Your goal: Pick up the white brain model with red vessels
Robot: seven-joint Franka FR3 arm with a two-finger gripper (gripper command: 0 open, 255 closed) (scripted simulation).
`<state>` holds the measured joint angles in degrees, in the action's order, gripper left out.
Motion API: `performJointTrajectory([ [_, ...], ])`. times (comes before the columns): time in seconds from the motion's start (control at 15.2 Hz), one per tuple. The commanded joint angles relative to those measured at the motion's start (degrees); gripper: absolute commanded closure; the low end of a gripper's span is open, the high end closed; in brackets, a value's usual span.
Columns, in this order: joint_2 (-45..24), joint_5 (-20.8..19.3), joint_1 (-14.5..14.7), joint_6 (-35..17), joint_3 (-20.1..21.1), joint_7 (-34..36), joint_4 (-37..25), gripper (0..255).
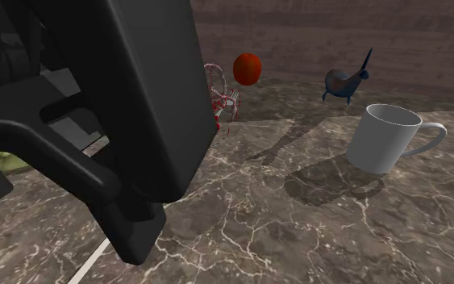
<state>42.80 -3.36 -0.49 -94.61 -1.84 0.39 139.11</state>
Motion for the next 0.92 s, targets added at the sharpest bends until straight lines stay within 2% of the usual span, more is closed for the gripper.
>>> performJointTrajectory([
  [0.0, 0.0, 0.0, 0.0, 0.0, 0.0, 0.0, 0.0, 0],
  [0.46, -16.2, 2.0, -0.5, -5.1, 3.7, 9.3, -10.9, 0],
  [0.86, -30.1, 2.0, -1.1, -6.5, 5.8, 16.8, -23.3, 0],
])
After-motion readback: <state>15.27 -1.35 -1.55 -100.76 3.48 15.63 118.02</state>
